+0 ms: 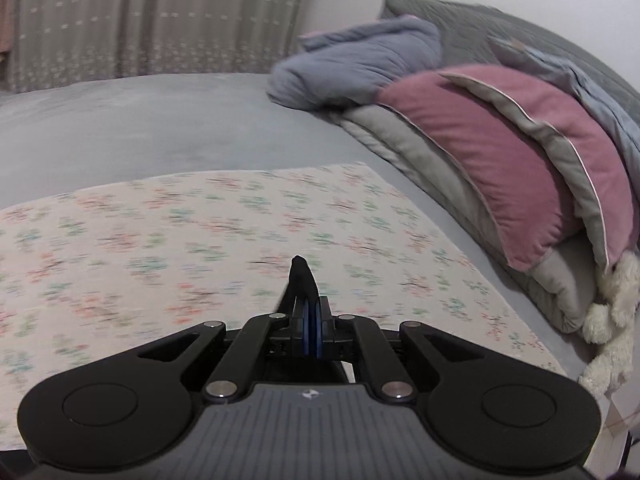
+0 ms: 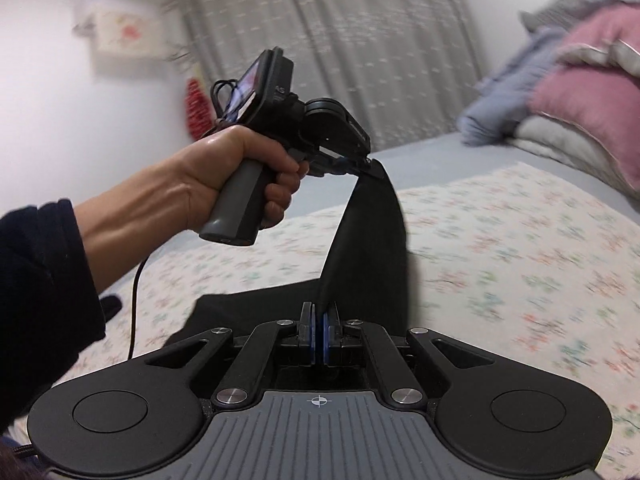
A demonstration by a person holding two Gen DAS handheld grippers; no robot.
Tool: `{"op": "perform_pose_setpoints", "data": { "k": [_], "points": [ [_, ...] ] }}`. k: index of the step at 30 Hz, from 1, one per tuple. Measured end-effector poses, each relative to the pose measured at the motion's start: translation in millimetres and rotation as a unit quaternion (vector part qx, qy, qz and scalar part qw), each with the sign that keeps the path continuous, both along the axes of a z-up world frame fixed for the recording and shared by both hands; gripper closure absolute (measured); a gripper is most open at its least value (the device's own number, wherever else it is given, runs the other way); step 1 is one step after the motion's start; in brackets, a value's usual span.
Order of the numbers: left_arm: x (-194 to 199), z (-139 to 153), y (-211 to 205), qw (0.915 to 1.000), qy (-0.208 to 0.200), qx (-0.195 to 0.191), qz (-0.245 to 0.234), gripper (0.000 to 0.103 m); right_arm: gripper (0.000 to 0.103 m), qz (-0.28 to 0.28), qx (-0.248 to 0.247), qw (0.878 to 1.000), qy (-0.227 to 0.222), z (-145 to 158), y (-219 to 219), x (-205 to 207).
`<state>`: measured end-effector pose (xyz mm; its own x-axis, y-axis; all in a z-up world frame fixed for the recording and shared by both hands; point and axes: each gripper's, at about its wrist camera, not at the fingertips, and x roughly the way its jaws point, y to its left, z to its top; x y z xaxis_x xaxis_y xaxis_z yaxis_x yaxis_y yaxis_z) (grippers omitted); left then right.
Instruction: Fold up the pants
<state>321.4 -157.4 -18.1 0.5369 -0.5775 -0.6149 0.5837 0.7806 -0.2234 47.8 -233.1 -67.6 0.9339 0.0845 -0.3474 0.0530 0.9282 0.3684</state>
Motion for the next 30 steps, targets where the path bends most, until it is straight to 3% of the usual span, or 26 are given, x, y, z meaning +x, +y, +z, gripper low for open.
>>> {"op": "perform_pose_setpoints", "data": {
  "k": [9, 18, 21, 25, 30],
  "points": [
    [19, -5, 107, 0.9972, 0.006, -0.038, 0.064, 0.086, 0.100, 0.065, -0.049, 0.997, -0.017, 13, 97, 42],
    [32, -45, 198, 0.9913, 0.019, -0.028, 0.127, 0.087, 0.100, 0.136, -0.076, 0.988, 0.012, -13, 175, 87],
    [35, -65, 217, 0.9897, 0.026, -0.022, 0.139, 0.086, 0.100, 0.153, -0.088, 0.984, 0.032, -26, 197, 98],
    [40, -89, 237, 0.9858, 0.045, -0.046, 0.155, 0.086, 0.100, 0.168, -0.107, 0.979, 0.053, -43, 220, 106],
    [44, -108, 258, 0.9820, 0.068, -0.059, 0.166, 0.085, 0.100, 0.177, -0.123, 0.974, 0.064, -45, 226, 106]
  ]
}}
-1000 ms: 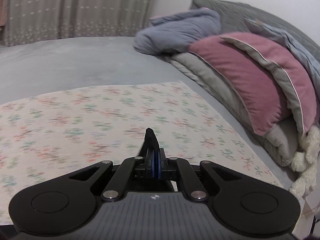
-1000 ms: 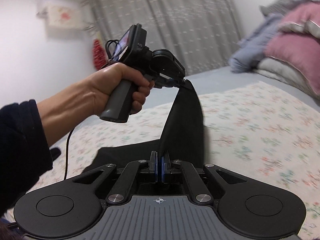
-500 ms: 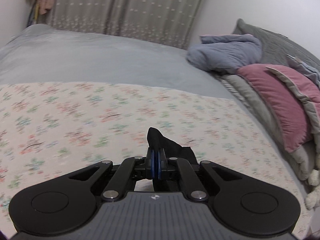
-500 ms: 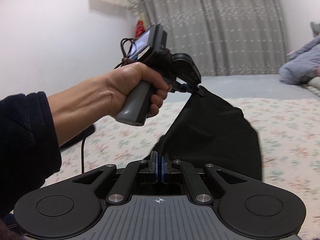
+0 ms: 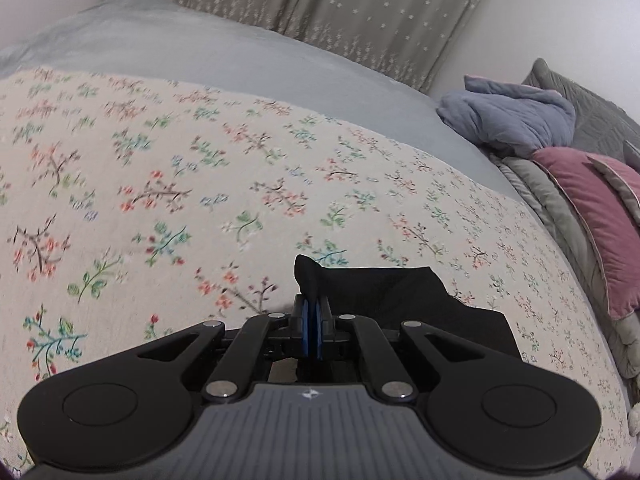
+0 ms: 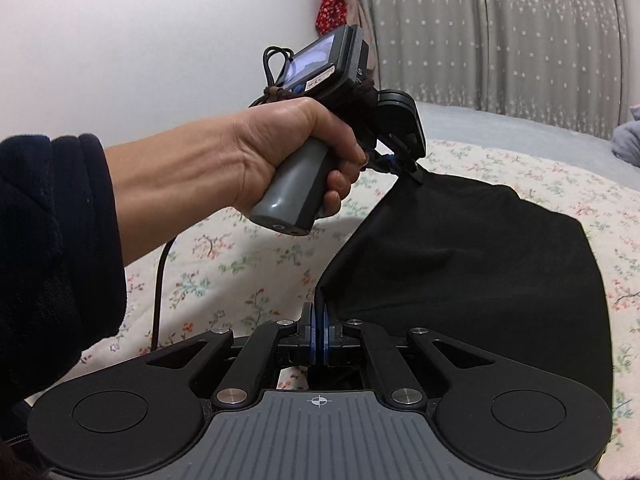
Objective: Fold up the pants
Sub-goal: 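Open both grippers to release the folded pants onto the mat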
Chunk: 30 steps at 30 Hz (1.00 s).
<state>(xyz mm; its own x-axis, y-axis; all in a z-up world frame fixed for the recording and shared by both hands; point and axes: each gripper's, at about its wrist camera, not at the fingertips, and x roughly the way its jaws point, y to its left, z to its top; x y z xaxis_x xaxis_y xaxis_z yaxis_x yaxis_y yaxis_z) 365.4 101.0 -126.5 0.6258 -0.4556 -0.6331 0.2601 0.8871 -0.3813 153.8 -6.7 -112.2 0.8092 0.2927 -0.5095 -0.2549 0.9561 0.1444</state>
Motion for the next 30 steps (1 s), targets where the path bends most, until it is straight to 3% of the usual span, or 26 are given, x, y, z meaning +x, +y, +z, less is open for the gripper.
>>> {"op": "perform_pose_setpoints", "data": {
  "k": [5, 7, 10, 12, 16, 20, 23, 26, 30],
  "points": [
    [-1, -17, 4, 0.9998, 0.013, 0.013, 0.002, 0.073, 0.095, 0.002, -0.024, 1.000, 0.013, 1, 8, 5],
    [-1, -19, 8, 0.9998, 0.017, 0.010, 0.010, 0.064, 0.092, 0.005, -0.017, 1.000, 0.021, 0, 5, 6],
    [-6, -14, 19, 0.9996, 0.012, -0.001, 0.024, 0.062, 0.071, 0.033, -0.011, 0.999, 0.031, 1, 5, 9],
    [-12, -8, 26, 0.9994, 0.006, 0.000, 0.034, 0.062, 0.048, 0.063, -0.012, 0.998, 0.030, -2, 10, -1],
    [-32, 10, 41, 0.9986, -0.006, 0.002, 0.053, 0.062, 0.044, 0.086, 0.007, 0.996, 0.037, 7, 8, -11],
    [-70, 37, 39, 0.9991, -0.019, -0.029, 0.022, 0.062, 0.046, 0.132, 0.106, 0.984, 0.055, 37, -36, -34],
    [-108, 56, 23, 0.9994, -0.034, -0.005, 0.001, 0.062, 0.046, 0.160, 0.129, 0.977, 0.051, 75, -89, -65],
    [-142, 64, 11, 0.9992, -0.028, 0.024, 0.017, 0.060, 0.031, 0.159, 0.122, 0.979, 0.035, 110, -142, -92],
    [-179, 61, 9, 0.9987, -0.024, 0.024, 0.038, 0.060, 0.025, 0.118, 0.062, 0.990, 0.054, 124, -201, -110]
  ]
}}
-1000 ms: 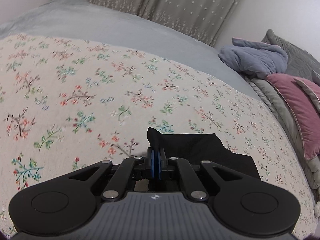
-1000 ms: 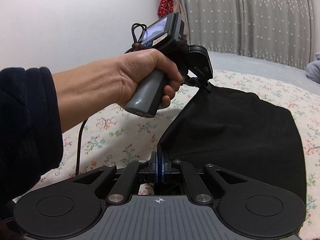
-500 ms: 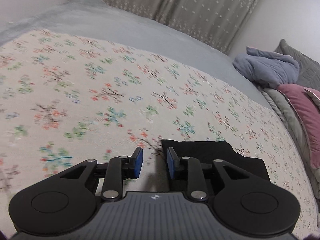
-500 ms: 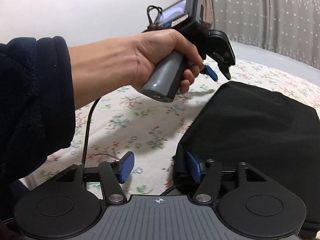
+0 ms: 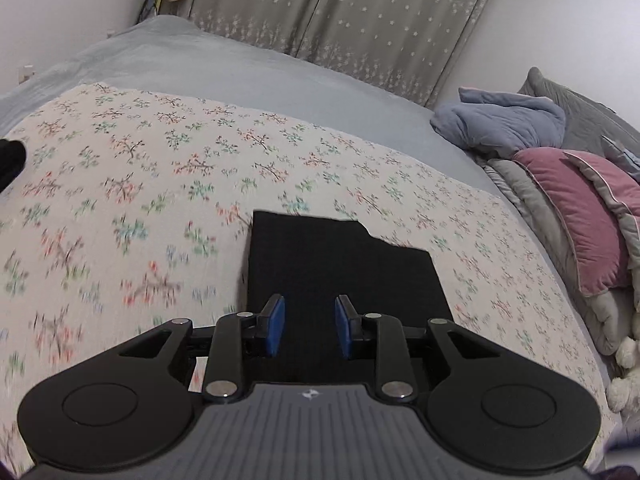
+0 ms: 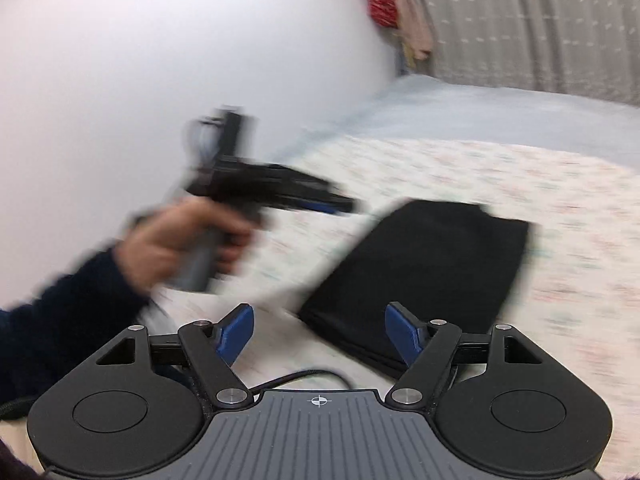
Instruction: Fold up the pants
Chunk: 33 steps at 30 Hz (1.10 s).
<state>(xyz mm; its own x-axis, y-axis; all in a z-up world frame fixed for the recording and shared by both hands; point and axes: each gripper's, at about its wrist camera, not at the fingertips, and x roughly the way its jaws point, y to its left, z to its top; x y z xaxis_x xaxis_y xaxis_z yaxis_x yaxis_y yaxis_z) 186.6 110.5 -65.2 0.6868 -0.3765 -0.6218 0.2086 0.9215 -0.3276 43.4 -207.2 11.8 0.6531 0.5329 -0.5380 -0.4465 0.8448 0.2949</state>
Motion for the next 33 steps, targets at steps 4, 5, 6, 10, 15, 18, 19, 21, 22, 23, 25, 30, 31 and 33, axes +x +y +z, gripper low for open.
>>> {"op": "perform_pose_setpoints", "data": {
  "k": [4, 5, 6, 10, 15, 18, 19, 21, 22, 23, 25, 30, 31, 33],
  "points": [
    [-13, -17, -4, 0.9994, 0.001, 0.034, 0.006, 0.060, 0.024, -0.015, -0.148, 0.989, 0.015, -34, -17, 2],
    [-10, -23, -2, 0.9990, 0.001, 0.043, 0.009, 0.060, 0.024, -0.010, -0.172, 0.985, 0.024, -46, -18, 5],
    [-9, -27, 2, 0.9987, -0.003, 0.049, 0.010, 0.060, 0.025, -0.001, -0.186, 0.982, 0.033, -56, -18, 9],
    [-2, -37, 20, 0.9993, -0.011, 0.033, 0.009, 0.060, 0.025, 0.003, -0.187, 0.981, 0.054, -82, -27, 25],
    [1, -46, 11, 0.9996, -0.016, 0.015, -0.017, 0.060, 0.024, -0.022, -0.154, 0.986, 0.056, -89, -47, 43],
    [0, -50, -4, 0.9991, -0.013, 0.009, -0.038, 0.060, 0.024, -0.011, -0.128, 0.991, 0.028, -85, -53, 45],
    [1, -51, -10, 0.9988, -0.014, 0.010, -0.045, 0.060, 0.024, -0.024, -0.102, 0.994, 0.027, -83, -58, 50],
    [3, -53, -19, 0.9985, -0.020, 0.009, -0.051, 0.060, 0.024, -0.064, -0.049, 0.996, 0.032, -82, -62, 69],
    [5, -54, -22, 0.9985, -0.022, 0.005, -0.049, 0.060, 0.024, -0.079, -0.039, 0.996, 0.029, -83, -58, 78],
    [7, -56, -23, 0.9986, -0.023, 0.001, -0.047, 0.060, 0.025, -0.086, -0.042, 0.995, 0.017, -84, -49, 85],
    [13, -63, -26, 0.9990, -0.012, -0.013, -0.041, 0.060, 0.027, -0.073, -0.045, 0.996, -0.007, -91, -26, 100],
    [19, -79, -30, 0.9995, 0.001, -0.001, -0.031, 0.062, 0.071, -0.032, -0.066, 0.997, -0.014, -120, 18, 129],
    [18, -80, -29, 0.9995, -0.001, 0.001, -0.031, 0.064, 0.073, -0.031, -0.076, 0.997, -0.002, -129, 22, 133],
    [15, -81, -29, 0.9994, -0.006, 0.010, -0.032, 0.070, 0.076, -0.037, -0.089, 0.995, 0.015, -144, 23, 137]
  ]
}}
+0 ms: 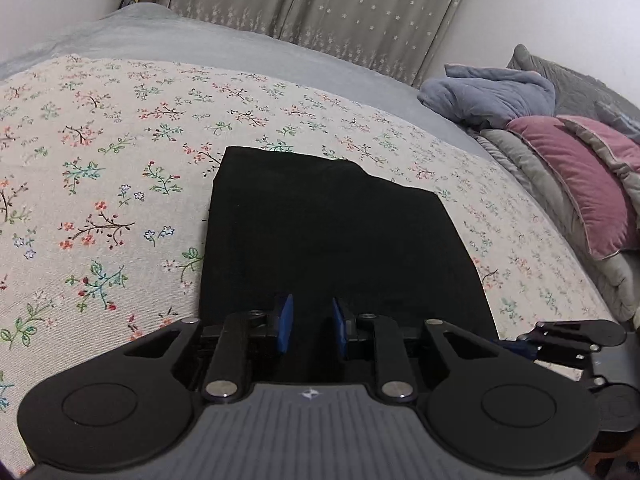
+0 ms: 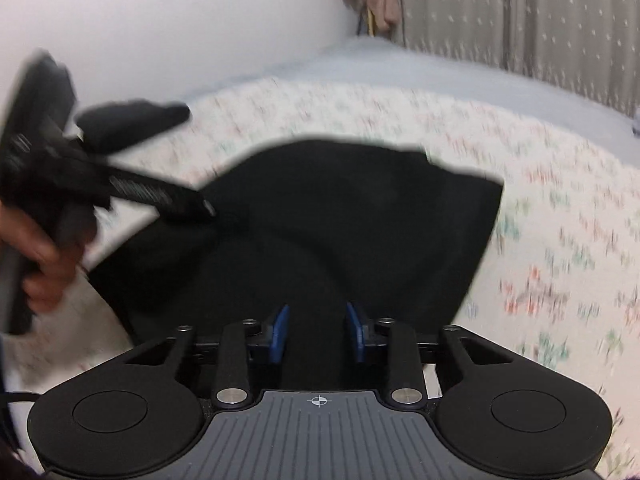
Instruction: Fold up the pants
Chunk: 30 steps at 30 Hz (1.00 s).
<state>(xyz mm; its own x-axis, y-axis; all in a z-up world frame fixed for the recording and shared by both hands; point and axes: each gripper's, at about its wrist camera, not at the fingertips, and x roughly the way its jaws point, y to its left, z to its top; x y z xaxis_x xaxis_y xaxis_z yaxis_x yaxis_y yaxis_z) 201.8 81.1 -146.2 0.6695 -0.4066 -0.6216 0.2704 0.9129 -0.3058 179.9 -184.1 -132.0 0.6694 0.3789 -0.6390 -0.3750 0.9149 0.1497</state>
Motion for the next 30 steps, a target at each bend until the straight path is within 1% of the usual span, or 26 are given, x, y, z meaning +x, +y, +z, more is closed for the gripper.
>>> {"op": "perform_pose_setpoints", "data": {
  "k": [2, 5, 7, 10, 13, 15, 19, 23, 25, 27, 28, 30],
  "points": [
    [-1, -1, 0, 1.0000, -0.005, 0.006, 0.000, 0.073, 0.077, -0.005, -0.002, 1.000, -0.001, -3, -2, -1],
    [-1, -3, 3, 1.0000, -0.004, 0.003, 0.003, 0.077, 0.078, -0.013, -0.015, 1.000, -0.001, -2, -3, -2],
    [-1, -4, 4, 1.0000, -0.003, 0.003, 0.007, 0.081, 0.078, -0.016, -0.018, 1.000, -0.001, -5, -2, -3],
    [-2, -6, 4, 0.9999, -0.006, 0.010, 0.006, 0.084, 0.078, -0.016, -0.032, 0.999, -0.004, -6, -3, -3],
    [-4, -8, 4, 0.9999, -0.008, 0.014, 0.004, 0.085, 0.080, -0.021, -0.035, 0.999, 0.000, -7, -6, -4],
    [-5, -8, 4, 0.9998, -0.009, 0.016, 0.003, 0.086, 0.085, -0.024, -0.043, 0.999, 0.000, -8, -7, -4],
    [-8, -6, 4, 0.9997, -0.011, 0.021, 0.001, 0.087, 0.085, -0.025, -0.049, 0.998, 0.001, -7, -6, -5],
    [-14, -4, 4, 0.9992, -0.022, 0.034, -0.002, 0.086, 0.086, -0.035, -0.064, 0.997, -0.003, -5, -3, -2],
    [-18, -1, 5, 0.9987, -0.028, 0.043, -0.002, 0.086, 0.086, -0.046, -0.067, 0.997, -0.008, -2, -2, -3],
    [-23, 5, 5, 0.9980, -0.041, 0.049, -0.002, 0.082, 0.079, -0.063, -0.074, 0.995, -0.017, 3, -3, -4],
    [-25, 7, 6, 0.9977, -0.045, 0.051, 0.001, 0.080, 0.079, -0.072, -0.074, 0.994, -0.022, 5, -4, -4],
    [-27, 8, 10, 0.9980, -0.045, 0.043, 0.011, 0.079, 0.078, -0.093, -0.062, 0.994, -0.020, 8, -10, -2]
  ]
}}
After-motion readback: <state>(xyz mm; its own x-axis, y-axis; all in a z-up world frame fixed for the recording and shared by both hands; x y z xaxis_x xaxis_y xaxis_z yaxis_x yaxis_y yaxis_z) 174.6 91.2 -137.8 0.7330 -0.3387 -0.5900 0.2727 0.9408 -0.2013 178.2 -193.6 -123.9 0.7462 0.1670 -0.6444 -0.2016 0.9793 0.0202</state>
